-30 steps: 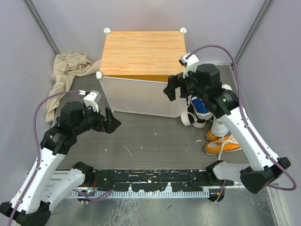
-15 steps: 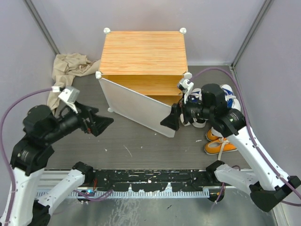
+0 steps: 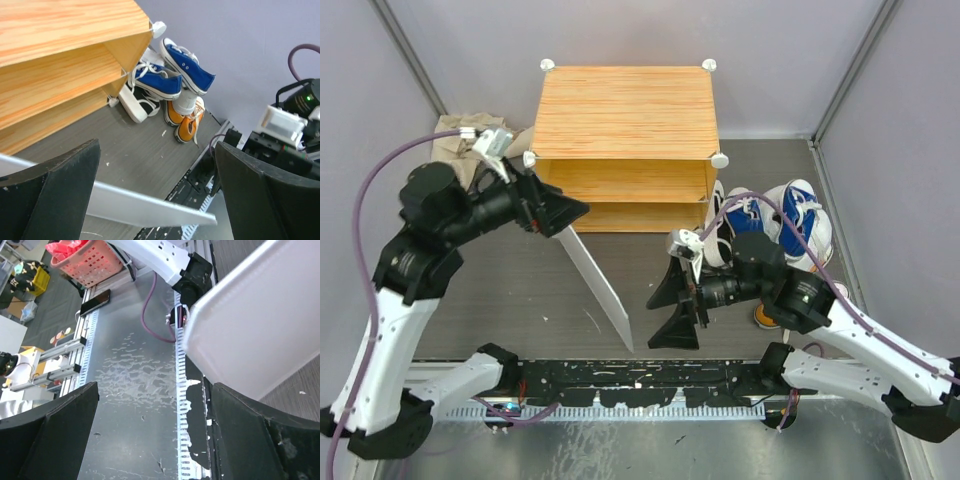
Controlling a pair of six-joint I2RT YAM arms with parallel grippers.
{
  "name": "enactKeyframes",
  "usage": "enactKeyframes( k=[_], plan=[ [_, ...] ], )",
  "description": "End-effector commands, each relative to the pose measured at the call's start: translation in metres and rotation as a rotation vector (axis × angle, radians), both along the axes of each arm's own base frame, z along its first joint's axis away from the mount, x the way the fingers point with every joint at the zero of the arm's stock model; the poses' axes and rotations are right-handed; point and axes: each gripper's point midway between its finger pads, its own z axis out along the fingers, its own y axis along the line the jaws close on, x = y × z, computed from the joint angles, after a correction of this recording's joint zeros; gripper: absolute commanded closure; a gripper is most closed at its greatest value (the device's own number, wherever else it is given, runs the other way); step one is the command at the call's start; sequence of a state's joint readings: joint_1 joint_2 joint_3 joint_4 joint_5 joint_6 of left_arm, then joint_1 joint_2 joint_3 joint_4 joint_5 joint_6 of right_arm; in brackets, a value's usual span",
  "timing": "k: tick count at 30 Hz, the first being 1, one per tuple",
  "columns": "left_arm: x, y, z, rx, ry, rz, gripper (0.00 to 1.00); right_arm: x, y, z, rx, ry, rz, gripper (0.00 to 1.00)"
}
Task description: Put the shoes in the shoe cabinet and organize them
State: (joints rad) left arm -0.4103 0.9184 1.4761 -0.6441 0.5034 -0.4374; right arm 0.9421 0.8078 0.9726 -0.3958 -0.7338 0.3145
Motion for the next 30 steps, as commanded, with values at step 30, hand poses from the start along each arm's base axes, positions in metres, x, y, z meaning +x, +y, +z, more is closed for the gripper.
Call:
enactKeyframes(
  k=[30],
  plan=[
    [0.032,0.01,-0.118,0.532,-0.006,0.185,0.02,0.195,-0.21,0.028,-0.543,-0.431,-1.724,0.0]
  ],
)
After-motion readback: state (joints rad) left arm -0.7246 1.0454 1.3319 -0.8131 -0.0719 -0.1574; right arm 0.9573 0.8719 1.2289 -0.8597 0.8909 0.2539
